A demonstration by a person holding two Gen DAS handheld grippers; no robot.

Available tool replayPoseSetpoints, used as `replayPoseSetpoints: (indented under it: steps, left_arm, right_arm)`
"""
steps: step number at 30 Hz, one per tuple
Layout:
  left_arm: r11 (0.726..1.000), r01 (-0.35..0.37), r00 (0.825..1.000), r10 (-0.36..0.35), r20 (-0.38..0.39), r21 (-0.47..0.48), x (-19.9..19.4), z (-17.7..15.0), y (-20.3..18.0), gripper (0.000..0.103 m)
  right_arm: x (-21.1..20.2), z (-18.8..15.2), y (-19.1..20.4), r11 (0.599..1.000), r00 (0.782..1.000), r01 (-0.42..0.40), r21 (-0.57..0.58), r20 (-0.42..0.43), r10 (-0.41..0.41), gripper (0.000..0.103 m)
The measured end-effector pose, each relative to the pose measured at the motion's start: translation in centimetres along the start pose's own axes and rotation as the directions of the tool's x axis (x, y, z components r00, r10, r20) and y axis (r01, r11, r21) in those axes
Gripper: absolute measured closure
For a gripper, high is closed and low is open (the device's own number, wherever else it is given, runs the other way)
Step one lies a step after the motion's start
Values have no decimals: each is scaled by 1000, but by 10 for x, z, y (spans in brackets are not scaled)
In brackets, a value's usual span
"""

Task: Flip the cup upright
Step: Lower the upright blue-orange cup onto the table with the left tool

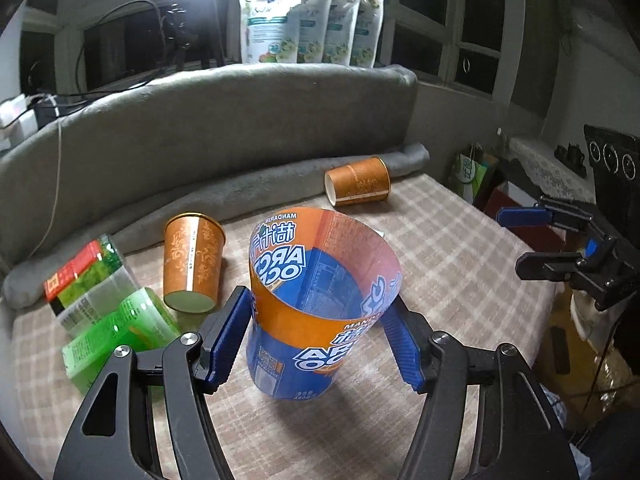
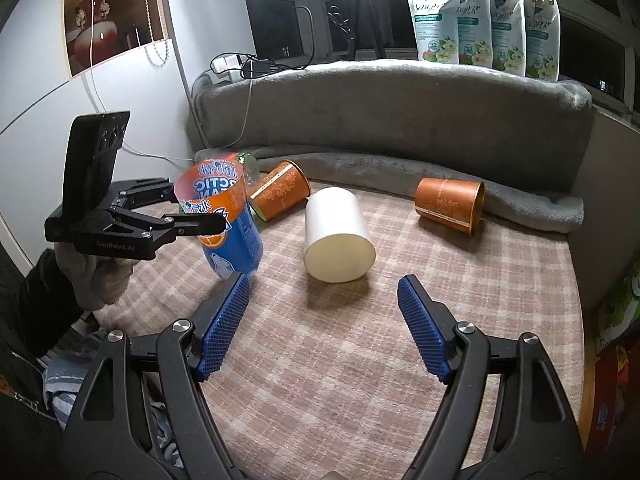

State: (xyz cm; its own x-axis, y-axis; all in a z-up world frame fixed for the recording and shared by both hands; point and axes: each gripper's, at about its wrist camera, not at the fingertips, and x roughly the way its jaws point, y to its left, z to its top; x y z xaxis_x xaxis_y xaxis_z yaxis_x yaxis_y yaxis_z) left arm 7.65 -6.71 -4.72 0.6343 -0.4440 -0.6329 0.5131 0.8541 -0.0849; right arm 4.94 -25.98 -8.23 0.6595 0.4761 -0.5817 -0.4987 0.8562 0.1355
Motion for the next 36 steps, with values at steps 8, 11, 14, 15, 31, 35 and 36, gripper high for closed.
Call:
replayPoseSetpoints:
  steps: [8,11,14,15,31,35,36]
  left_arm:
    - [995,1,999,3,36,-96,-7,-10,10,38]
    - [994,-13,999,18,46,-110,-8,-12,11,38]
    - [992,-26,998,33,55,-126,-10,-14,13,38]
    - [991,-31,997,39,60,-131,-10,-14,13,38]
    - [980,-34,996,49,73,-195,-4,-20,16,38]
    - [979,-36,996,52,73,-202,-3,-21,16,38]
    - [979,-37,996,53,73,-202,-3,-21,16,38]
  right_arm:
    - [2,2,8,999,999,32,41,25,-33,24]
    - [2,1,7,995,997,63,80,28,-66,24]
    - [3,1,6,986,993,108,125,28,-112,24]
    - [3,0,6,983,991,124,136,31,-130,24]
    - [-2,-2,11,946,954,284,158,49,-295,24]
    - [-4,-1,9,941,952,290,172,52,-303,24]
    - [-4,-1,9,941,951,291,174,52,-304,24]
